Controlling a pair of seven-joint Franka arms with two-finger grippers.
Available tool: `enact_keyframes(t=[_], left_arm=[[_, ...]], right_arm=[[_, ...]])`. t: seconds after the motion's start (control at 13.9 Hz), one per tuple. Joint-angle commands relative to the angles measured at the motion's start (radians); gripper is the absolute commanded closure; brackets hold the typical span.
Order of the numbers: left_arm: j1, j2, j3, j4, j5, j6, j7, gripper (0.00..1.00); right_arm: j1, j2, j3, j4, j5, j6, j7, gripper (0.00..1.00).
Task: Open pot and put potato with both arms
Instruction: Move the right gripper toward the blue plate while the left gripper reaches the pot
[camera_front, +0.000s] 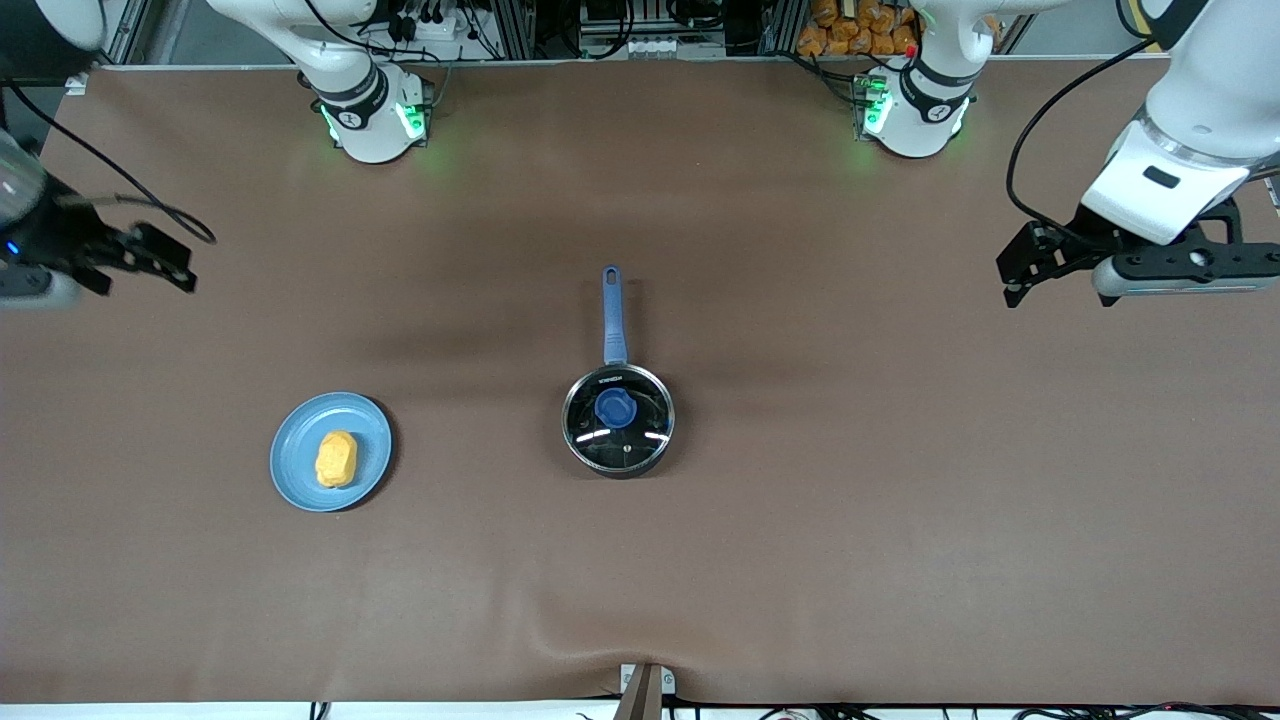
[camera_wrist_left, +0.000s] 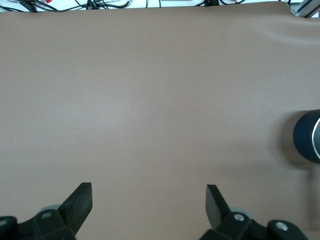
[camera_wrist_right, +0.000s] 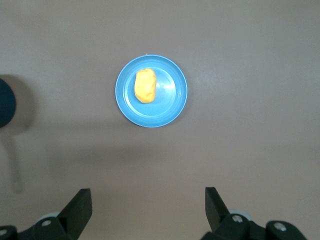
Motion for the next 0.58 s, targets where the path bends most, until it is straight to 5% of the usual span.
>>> enact_keyframes(t=[0.0,0.5], left_arm=[[0.001,-0.002,-0.007,0.002,0.0,-0.008,0.001,0.0],[-0.066,0.027,-0.03,0.008,-0.013,-0.006,-0.011,0.0]], right_arm=[[-0.006,0.133,0.001,0.01,0.016,0.046,0.005,0.0],[-0.003,0.408,0.001,-0.006,0.089,0.417,0.005,0.0]])
